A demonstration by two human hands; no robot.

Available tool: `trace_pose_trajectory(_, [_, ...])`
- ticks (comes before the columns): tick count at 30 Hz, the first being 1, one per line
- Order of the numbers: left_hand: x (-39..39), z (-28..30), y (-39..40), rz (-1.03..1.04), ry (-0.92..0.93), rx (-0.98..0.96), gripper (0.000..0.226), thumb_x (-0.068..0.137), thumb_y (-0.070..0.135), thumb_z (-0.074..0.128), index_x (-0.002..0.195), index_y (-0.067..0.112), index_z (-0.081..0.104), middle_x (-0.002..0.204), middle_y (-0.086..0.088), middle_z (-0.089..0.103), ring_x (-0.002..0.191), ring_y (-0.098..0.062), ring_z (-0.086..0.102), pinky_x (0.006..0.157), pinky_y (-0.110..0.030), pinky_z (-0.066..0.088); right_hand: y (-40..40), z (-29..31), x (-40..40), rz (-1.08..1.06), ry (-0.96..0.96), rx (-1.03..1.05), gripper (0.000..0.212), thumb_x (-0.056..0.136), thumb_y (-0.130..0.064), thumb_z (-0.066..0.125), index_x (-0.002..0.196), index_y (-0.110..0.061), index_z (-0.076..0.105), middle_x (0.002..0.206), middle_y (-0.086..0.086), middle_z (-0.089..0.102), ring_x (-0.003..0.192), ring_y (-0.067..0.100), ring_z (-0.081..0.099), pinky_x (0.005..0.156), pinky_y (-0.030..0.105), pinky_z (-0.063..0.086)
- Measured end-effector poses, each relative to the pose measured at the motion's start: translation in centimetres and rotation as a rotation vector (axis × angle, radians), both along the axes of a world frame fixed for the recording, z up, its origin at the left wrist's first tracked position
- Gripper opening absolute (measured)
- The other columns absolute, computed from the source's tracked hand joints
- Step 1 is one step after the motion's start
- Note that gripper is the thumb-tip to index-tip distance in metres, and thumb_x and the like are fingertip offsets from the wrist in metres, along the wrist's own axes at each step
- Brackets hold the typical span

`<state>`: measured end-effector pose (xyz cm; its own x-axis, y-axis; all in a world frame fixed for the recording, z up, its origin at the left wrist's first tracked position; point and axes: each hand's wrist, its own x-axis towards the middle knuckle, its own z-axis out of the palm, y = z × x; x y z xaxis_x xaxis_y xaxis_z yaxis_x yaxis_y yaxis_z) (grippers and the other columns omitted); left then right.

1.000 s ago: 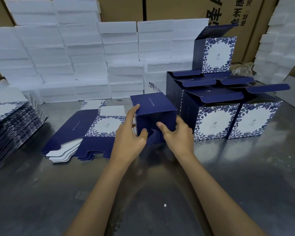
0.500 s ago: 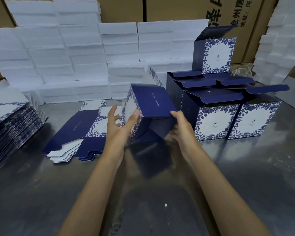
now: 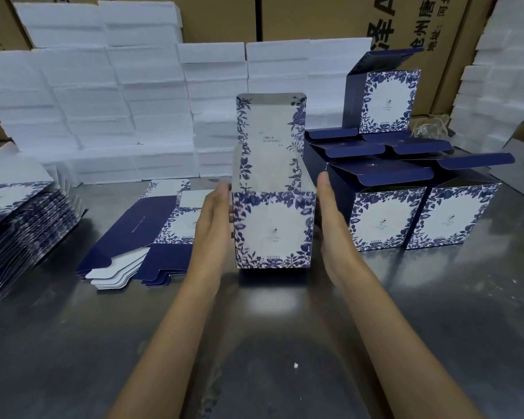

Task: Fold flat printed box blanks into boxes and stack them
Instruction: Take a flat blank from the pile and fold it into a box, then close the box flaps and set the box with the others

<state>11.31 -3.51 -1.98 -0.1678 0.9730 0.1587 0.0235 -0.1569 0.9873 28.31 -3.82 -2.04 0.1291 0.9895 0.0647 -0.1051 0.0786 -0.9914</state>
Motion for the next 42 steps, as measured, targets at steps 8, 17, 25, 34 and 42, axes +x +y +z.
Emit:
trace_pose_trajectory(8, [-0.3, 0.7, -0.3, -0.038, 0.025, -0.080, 0.039, 0.083, 0.061, 0.068, 0.106, 0.031, 0.057, 0.109, 0.003, 0.065, 0.096, -0.011, 0.066, 0.080, -0.033, 0.053, -0.5, -0.6, -0.7, -0.052, -0.088, 0.097, 0.073, 0.072, -0.050, 0.073, 0.141, -0.046, 0.049, 0.126, -0.023, 0.066, 0.111, -0.006, 0.062, 0.096, 0.025, 0.048])
trace_pose_trajectory(17, [-0.6, 4.3, 0.3, -0.002, 0.687, -0.056, 0.053, 0.096, 0.035, 0.059, 0.056, 0.018, 0.030, 0.044, 0.005, 0.035, 0.043, -0.013, 0.032, 0.054, -0.032, 0.034, -0.1, -0.8, -0.6, -0.022, -0.050, 0.177, 0.073, 0.080, -0.032, 0.063, 0.144, -0.058, 0.041, 0.134, -0.036, 0.056, 0.114, -0.020, 0.054, 0.082, 0.004, 0.047])
trace_pose_trajectory(25, [-1.7, 7.0, 3.0, -0.229, 0.927, -0.288, 0.044, 0.100, 0.045, 0.051, 0.068, 0.016, 0.040, 0.058, 0.000, 0.039, 0.044, -0.016, 0.037, 0.047, -0.021, 0.035, -0.2, -0.6, -0.7, -0.054, -0.063, 0.158, 0.064, 0.080, -0.034, 0.063, 0.138, -0.058, 0.048, 0.140, -0.027, 0.056, 0.125, -0.005, 0.054, 0.105, 0.029, 0.046])
trace_pose_trajectory(34, [-1.6, 8.6, 5.5, -0.334, 0.908, -0.390, 0.041, 0.101, 0.031, 0.050, 0.064, 0.016, 0.042, 0.046, 0.005, 0.040, 0.040, -0.013, 0.031, 0.043, -0.020, 0.031, -0.4, -0.4, -0.6, -0.060, -0.051, 0.145, 0.059, 0.079, -0.034, 0.063, 0.133, -0.057, 0.053, 0.133, -0.026, 0.061, 0.118, -0.006, 0.059, 0.102, 0.027, 0.047])
trace_pose_trajectory(42, [-0.6, 8.1, 6.4, -0.246, 0.938, -0.330, 0.026, 0.101, 0.023, 0.046, 0.079, 0.008, 0.048, 0.066, -0.005, 0.044, 0.052, -0.018, 0.039, 0.047, -0.023, 0.038, -0.6, -0.2, -0.4, -0.038, -0.069, 0.157, 0.057, 0.080, -0.033, 0.062, 0.131, -0.055, 0.055, 0.129, -0.027, 0.062, 0.111, -0.012, 0.059, 0.090, 0.015, 0.048])
